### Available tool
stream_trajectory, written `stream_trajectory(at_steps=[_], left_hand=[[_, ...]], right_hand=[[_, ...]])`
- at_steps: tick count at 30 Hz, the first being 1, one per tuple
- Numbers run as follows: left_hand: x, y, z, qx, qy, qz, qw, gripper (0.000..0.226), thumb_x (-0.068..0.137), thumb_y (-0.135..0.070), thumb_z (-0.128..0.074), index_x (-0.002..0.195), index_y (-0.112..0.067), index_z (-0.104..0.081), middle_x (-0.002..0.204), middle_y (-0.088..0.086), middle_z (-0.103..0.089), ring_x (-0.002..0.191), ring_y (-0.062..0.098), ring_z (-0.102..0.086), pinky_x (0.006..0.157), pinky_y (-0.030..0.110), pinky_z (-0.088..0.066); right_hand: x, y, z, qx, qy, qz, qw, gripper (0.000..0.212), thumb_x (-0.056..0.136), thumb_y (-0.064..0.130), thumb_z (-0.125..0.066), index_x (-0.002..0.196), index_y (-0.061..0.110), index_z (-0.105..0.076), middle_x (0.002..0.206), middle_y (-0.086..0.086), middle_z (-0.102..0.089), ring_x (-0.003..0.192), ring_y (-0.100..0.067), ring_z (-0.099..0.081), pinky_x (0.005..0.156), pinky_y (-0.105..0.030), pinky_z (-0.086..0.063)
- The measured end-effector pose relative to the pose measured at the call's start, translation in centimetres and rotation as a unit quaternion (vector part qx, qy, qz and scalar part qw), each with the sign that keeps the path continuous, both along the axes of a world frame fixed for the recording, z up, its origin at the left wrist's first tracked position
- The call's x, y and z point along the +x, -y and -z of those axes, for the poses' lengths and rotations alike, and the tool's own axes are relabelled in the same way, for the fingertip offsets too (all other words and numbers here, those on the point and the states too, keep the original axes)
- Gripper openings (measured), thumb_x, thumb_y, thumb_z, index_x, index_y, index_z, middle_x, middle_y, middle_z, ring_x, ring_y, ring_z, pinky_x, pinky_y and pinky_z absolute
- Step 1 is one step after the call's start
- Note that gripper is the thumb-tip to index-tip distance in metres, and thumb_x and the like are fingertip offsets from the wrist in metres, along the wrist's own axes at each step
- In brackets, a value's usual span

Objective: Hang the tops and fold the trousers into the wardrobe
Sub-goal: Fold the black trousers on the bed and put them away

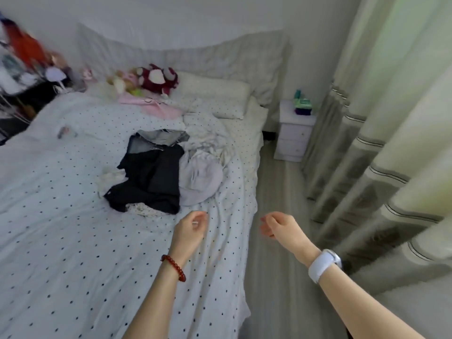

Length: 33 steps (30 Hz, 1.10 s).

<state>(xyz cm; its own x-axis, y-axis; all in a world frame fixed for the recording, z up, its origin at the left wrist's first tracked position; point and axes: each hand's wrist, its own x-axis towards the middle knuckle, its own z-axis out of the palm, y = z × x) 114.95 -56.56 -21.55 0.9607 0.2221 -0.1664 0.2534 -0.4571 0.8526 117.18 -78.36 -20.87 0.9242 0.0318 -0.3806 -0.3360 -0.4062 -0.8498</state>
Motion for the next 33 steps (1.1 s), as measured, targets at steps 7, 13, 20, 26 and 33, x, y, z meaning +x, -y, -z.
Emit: stream_trajectory(at_steps=[7, 13, 20, 26, 33], left_hand=[[12.7, -5.7, 3.5, -0.002, -0.056, -0.111, 0.992, 0.028, 0.096, -0.017, -0.047, 0.12, -0.008, -0.057, 0.115, 0.007, -0.06, 0.098, 0.016, -0.055, 0.079, 0.018, -0.036], [23.2, -10.3, 10.1, 0.066, -0.141, -0.129, 0.979, 0.022, 0.094, -0.018, -0.05, 0.115, -0.015, -0.056, 0.108, 0.007, -0.055, 0.097, 0.021, -0.055, 0.089, 0.031, -0.046], [36.1, -15.4, 16.6, 0.114, -0.237, -0.234, 0.936, 0.065, 0.093, -0.038, -0.05, 0.147, -0.017, -0.02, 0.152, 0.008, -0.021, 0.137, 0.03, -0.021, 0.108, 0.039, -0.027], [43.0, -17.6, 21.7, 0.148, -0.35, -0.222, 0.898, 0.102, 0.079, -0.065, -0.055, 0.148, -0.027, 0.01, 0.157, 0.004, 0.004, 0.144, 0.027, 0.001, 0.112, 0.049, -0.014], [41.2, -17.9, 22.1, 0.142, -0.218, -0.329, 0.908, 0.021, 0.098, -0.019, -0.042, 0.114, -0.006, -0.048, 0.089, 0.012, -0.064, 0.071, 0.026, -0.054, 0.065, 0.032, -0.039]], right_hand=[[17.1, -6.5, 2.0, -0.014, -0.015, -0.131, 0.991, 0.025, 0.095, 0.009, -0.036, 0.098, 0.008, -0.061, 0.079, -0.003, -0.064, 0.068, -0.015, -0.059, 0.065, -0.023, -0.045], [34.0, -14.3, 7.7, -0.056, 0.012, -0.266, 0.962, 0.026, 0.096, 0.007, -0.04, 0.113, 0.002, -0.058, 0.097, -0.012, -0.061, 0.077, -0.016, -0.058, 0.064, -0.013, -0.046], [50.7, -24.3, 15.8, -0.161, 0.087, -0.465, 0.866, 0.038, 0.096, 0.011, -0.039, 0.133, 0.014, -0.045, 0.131, -0.009, -0.048, 0.117, -0.024, -0.048, 0.095, -0.032, -0.041], [57.5, -32.0, 20.1, -0.254, 0.219, -0.651, 0.681, 0.076, 0.091, 0.022, -0.051, 0.149, 0.028, -0.002, 0.157, -0.001, -0.001, 0.144, -0.025, -0.002, 0.113, -0.047, -0.019], [56.8, -33.7, 22.8, -0.239, 0.309, -0.668, 0.633, 0.033, 0.088, 0.026, -0.058, 0.12, 0.025, -0.06, 0.13, -0.013, -0.048, 0.122, -0.037, -0.041, 0.091, -0.049, -0.044]])
